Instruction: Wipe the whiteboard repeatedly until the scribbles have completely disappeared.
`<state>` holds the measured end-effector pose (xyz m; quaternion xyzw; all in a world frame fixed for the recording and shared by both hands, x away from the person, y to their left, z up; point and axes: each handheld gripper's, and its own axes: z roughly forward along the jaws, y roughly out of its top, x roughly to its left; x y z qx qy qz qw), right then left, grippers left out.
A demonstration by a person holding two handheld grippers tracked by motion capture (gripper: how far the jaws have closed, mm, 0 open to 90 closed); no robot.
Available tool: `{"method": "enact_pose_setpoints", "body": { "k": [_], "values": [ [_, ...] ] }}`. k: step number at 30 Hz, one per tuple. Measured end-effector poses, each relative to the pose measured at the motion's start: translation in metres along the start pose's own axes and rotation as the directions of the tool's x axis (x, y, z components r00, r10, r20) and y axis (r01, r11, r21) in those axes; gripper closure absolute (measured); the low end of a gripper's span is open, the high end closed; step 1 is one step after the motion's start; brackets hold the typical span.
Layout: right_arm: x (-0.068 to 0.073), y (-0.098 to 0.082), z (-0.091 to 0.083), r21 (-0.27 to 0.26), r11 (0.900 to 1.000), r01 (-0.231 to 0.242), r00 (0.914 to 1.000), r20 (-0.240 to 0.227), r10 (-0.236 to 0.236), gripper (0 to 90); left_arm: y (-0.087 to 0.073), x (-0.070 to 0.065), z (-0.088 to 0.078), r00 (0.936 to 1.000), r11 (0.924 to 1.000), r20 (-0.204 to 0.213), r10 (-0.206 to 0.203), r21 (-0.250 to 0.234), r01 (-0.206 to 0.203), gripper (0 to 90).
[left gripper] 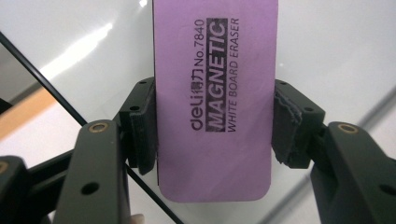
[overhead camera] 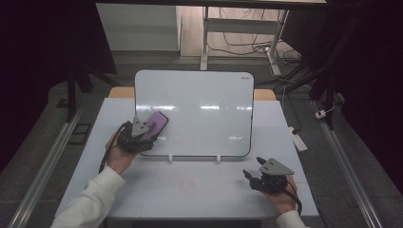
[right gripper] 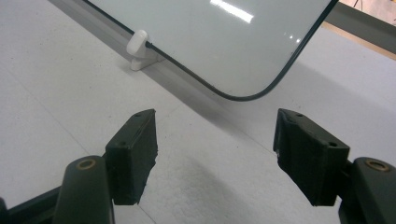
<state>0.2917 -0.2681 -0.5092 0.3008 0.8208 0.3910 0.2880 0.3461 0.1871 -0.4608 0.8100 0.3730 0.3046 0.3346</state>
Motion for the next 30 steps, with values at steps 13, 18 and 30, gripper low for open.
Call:
{"method": "enact_pose_setpoints", "body": {
  "k": [13,18,30],
  "values": [
    [-0.001,0.0,0.0,0.0,1.0,-0.001,1.0,-0.001,0.001,29.8,0.011,-0.015,0.006,0.9968,0.9963,-0.017,0.078,0.037,-0.077,40.8],
    [0.001,0.001,0.0,-0.003,1.0,0.002,1.0,-0.001,-0.002,29.8,-0.016,-0.027,0.004,0.9961,0.994,0.029,0.083,0.069,-0.085,40.9],
    [0.0,0.0,0.0,0.001,1.0,0.003,1.0,0.0,-0.003,29.8,-0.005,-0.01,0.0,0.9979,0.9962,0.024,0.06,0.061,-0.061,40.7]
  ]
}}
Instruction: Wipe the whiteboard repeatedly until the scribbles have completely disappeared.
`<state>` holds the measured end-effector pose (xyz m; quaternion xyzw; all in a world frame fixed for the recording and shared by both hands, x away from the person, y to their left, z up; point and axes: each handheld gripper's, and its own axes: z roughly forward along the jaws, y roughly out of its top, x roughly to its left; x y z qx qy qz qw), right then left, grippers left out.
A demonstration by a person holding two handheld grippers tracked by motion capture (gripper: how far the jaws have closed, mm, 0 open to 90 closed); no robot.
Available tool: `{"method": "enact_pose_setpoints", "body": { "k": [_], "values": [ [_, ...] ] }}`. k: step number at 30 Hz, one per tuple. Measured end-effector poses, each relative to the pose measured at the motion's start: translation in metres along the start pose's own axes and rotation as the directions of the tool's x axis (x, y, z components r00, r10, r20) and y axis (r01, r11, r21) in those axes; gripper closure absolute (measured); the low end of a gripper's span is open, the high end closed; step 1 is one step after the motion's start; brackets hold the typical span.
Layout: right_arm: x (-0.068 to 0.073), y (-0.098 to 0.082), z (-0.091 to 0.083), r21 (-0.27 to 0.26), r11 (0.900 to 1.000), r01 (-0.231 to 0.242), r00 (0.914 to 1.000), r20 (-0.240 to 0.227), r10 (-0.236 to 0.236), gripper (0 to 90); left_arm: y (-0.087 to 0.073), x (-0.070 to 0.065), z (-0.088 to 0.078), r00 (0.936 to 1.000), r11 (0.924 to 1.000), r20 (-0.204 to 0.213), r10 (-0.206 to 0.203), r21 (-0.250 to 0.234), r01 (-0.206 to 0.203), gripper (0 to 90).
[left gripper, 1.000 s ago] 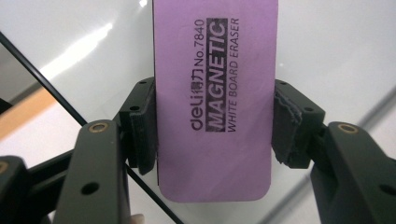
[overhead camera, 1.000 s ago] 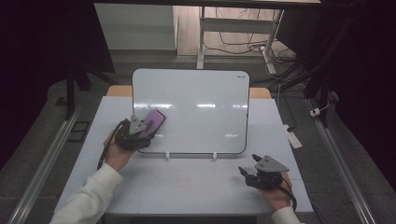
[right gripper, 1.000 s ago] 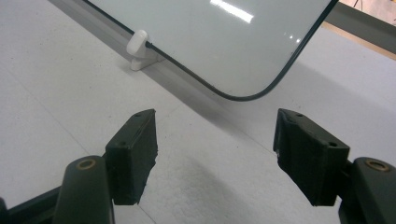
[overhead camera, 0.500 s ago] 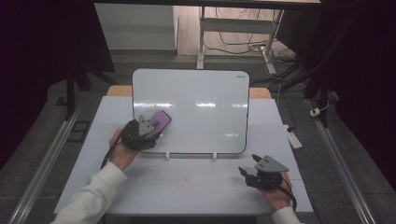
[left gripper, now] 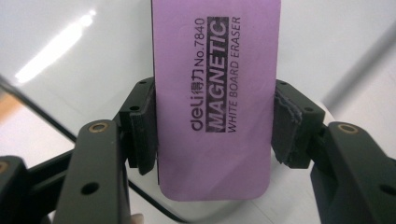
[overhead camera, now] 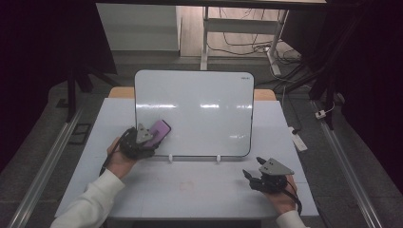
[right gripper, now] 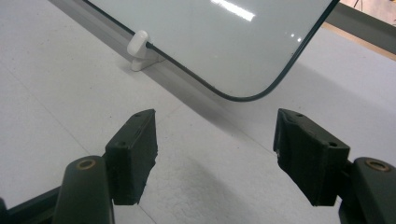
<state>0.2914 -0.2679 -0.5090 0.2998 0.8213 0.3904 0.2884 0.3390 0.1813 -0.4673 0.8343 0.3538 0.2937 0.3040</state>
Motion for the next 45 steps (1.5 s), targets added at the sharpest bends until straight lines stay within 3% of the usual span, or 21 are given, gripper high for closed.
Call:
{"method": "enact_pose_setpoints", "body": {
  "k": [4,8,11,17,22,28,30,33,38,41,43,45],
  "values": [
    [0.0,0.0,0.0,-0.001,1.0,0.003,1.0,0.001,-0.003,29.8,0.028,0.032,-0.004,0.997,0.996,-0.015,-0.076,-0.048,0.075,40.8],
    [-0.001,-0.001,0.0,-0.002,1.0,-0.003,1.0,0.003,0.003,29.8,0.047,0.044,-0.004,0.996,0.9948,-0.028,-0.085,-0.058,0.083,40.8],
    [-0.001,-0.001,0.0,0.0,1.0,-0.006,1.0,0.001,0.006,29.8,0.048,0.034,-0.001,0.9975,0.9975,-0.047,-0.054,-0.049,0.051,40.8],
    [0.0,0.0,0.0,0.0,1.0,0.004,1.0,-0.001,-0.004,29.8,0.025,-0.007,0.008,0.9993,0.9993,0.013,0.036,-0.008,-0.036,40.8],
    [0.0,0.001,-0.001,-0.004,1.0,0.005,1.0,0.0,-0.005,29.8,-0.004,-0.025,0.011,0.9964,0.9996,0.081,0.028,0.007,-0.029,40.8],
    [0.0,0.001,0.0,-0.003,1.0,0.006,1.0,0.0,-0.006,29.8,-0.022,-0.026,0.009,0.9929,0.9998,0.119,0.003,0.022,-0.006,40.8],
    [0.0,0.001,0.0,-0.003,1.0,0.006,1.0,0.001,-0.006,29.8,-0.02,-0.023,0.008,0.9928,0.9998,0.12,-0.002,0.019,0.0,40.7],
    [0.0,0.0,0.0,-0.001,1.0,0.007,1.0,0.001,-0.007,29.8,-0.009,-0.011,0.005,0.9963,1.0,0.086,-0.006,0.003,0.006,40.7],
    [0.001,0.001,0.0,-0.007,1.0,-0.003,1.0,-0.005,0.003,29.8,0.026,0.022,-0.001,0.9988,0.9978,0.014,-0.047,-0.046,0.048,40.8],
    [0.002,0.003,-0.001,-0.015,1.0,-0.001,1.0,-0.008,0.001,29.8,0.044,0.038,-0.001,0.9974,0.9952,-0.002,-0.072,-0.066,0.072,40.7],
    [0.002,0.002,-0.001,-0.015,1.0,0.002,1.0,-0.009,-0.002,29.8,0.051,0.041,-0.001,0.9968,0.9944,-0.007,-0.079,-0.071,0.078,40.8],
    [0.001,0.001,-0.001,-0.01,1.0,-0.001,1.0,-0.007,0.001,29.8,0.051,0.037,0.0,0.9978,0.9965,-0.032,-0.057,-0.063,0.055,40.8]
  ]
}}
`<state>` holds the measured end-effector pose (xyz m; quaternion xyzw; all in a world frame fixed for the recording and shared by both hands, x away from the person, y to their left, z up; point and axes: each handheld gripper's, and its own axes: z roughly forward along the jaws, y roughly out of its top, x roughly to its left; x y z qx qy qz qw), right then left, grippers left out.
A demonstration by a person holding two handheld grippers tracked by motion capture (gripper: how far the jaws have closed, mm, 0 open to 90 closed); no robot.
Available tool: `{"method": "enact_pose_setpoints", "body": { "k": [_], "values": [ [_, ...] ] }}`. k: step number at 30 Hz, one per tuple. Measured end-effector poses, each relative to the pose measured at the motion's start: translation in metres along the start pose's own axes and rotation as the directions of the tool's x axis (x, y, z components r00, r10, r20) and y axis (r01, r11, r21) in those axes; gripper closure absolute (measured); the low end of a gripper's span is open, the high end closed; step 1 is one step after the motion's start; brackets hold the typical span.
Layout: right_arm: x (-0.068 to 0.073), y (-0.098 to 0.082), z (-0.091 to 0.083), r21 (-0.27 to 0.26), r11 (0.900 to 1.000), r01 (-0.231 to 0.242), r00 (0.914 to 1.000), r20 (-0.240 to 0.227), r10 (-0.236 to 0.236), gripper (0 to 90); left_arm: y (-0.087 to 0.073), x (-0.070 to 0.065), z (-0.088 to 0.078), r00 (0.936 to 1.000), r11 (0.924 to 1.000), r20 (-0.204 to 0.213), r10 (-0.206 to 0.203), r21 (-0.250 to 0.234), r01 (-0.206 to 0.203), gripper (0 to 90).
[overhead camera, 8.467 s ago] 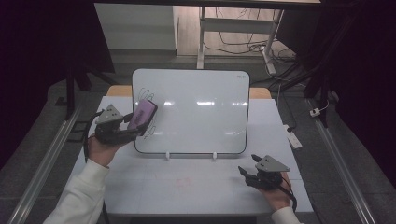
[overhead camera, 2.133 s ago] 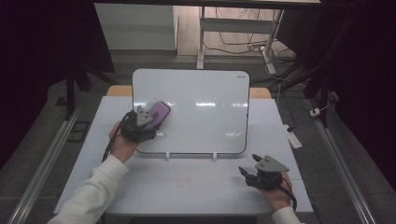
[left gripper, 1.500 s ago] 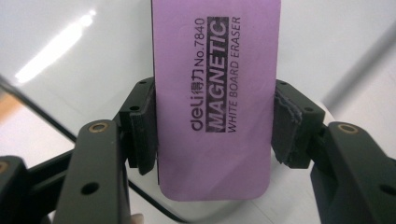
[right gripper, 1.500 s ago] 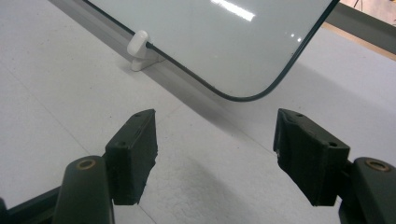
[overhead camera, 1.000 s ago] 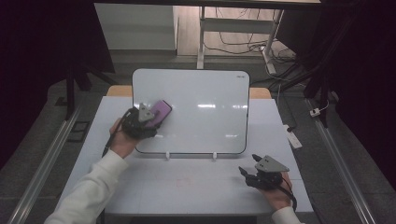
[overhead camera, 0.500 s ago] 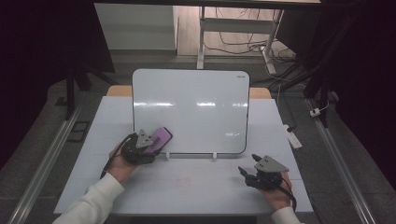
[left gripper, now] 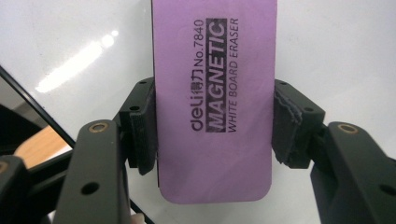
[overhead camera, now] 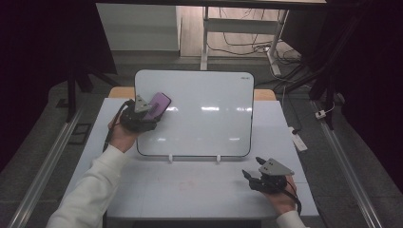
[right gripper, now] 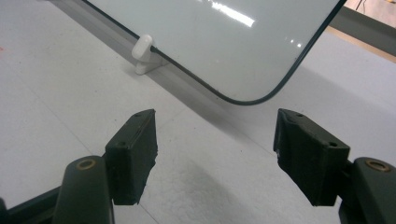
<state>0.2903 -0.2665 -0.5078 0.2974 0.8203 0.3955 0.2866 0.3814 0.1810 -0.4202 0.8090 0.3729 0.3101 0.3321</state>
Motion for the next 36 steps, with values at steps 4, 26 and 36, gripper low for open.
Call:
{"method": "enact_pose_setpoints", "body": {
  "k": [4,26,36],
  "values": [
    [-0.001,-0.001,0.0,0.002,1.0,-0.005,1.0,0.002,0.005,29.8,-0.011,-0.017,0.002,0.9993,0.9994,0.019,0.032,0.014,-0.032,40.8],
    [0.012,0.016,-0.004,-0.083,0.995,-0.061,0.9964,-0.065,0.056,30.3,-0.046,-0.077,-0.009,0.9589,0.9979,0.283,-0.023,-0.052,0.039,40.8],
    [0.017,0.022,-0.006,-0.121,0.988,-0.095,0.9948,-0.048,0.09,29.6,-0.042,-0.094,-0.011,0.9432,0.9961,0.332,-0.013,-0.077,0.041,40.7]
  ]
}}
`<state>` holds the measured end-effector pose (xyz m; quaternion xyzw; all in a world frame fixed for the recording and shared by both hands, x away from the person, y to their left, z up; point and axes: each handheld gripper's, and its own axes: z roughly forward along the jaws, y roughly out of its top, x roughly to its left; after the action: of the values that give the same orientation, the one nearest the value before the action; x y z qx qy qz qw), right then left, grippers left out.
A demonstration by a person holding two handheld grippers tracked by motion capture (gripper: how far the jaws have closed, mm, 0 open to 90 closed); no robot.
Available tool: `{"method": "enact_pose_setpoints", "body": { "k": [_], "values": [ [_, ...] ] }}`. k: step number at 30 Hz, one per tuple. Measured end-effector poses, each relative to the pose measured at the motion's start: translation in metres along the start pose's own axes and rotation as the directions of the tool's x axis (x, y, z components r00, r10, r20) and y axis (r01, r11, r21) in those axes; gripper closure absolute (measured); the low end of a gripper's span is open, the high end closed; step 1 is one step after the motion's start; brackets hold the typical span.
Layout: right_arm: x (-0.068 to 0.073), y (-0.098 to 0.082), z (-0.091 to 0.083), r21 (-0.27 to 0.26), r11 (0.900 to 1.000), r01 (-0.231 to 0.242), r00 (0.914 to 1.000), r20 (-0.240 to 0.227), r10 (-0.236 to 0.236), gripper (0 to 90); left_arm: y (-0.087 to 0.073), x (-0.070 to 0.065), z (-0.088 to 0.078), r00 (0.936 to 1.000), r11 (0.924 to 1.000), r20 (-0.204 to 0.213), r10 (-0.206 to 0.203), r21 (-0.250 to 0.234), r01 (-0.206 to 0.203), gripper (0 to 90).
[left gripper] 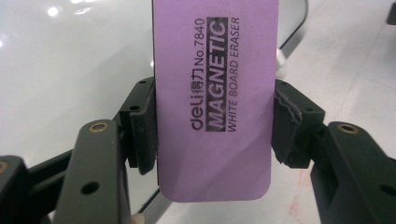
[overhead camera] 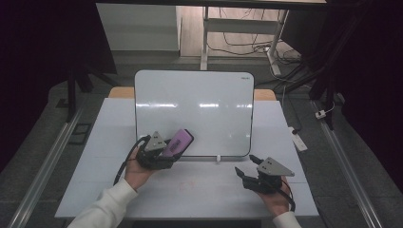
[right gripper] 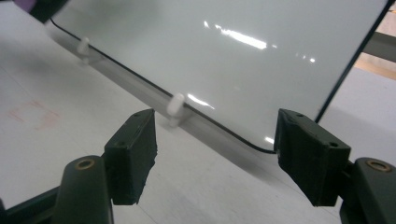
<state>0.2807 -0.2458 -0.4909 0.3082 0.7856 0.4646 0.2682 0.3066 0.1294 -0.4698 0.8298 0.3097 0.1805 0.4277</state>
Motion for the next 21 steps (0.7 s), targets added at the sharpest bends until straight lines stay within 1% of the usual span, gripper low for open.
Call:
{"method": "enact_pose_setpoints", "body": {
  "k": [6,9,12,15,21],
  "values": [
    [0.009,0.009,0.004,-0.017,0.998,-0.057,0.998,-0.03,0.056,29.7,0.003,-0.016,0.009,0.9993,0.9995,0.019,0.032,-0.009,-0.031,40.7],
    [0.016,0.014,0.007,-0.028,0.996,-0.09,0.995,-0.047,0.088,29.9,0.005,-0.021,0.013,0.9991,0.9992,0.023,0.036,-0.018,-0.036,40.7],
    [0.021,0.018,0.013,-0.035,0.991,-0.132,0.9893,-0.067,0.13,30.6,0.007,-0.026,0.018,0.9987,0.9987,0.026,0.044,-0.027,-0.043,40.7],
    [0.024,0.023,0.02,-0.039,0.987,-0.157,0.9852,-0.075,0.154,31.0,0.008,-0.03,0.021,0.9983,0.9982,0.028,0.051,-0.032,-0.05,40.7],
    [0.032,0.033,0.032,-0.06,0.975,-0.213,0.9735,-0.098,0.207,32.0,0.01,-0.035,0.026,0.998,0.9977,0.029,0.056,-0.038,-0.055,40.7]
  ]
}}
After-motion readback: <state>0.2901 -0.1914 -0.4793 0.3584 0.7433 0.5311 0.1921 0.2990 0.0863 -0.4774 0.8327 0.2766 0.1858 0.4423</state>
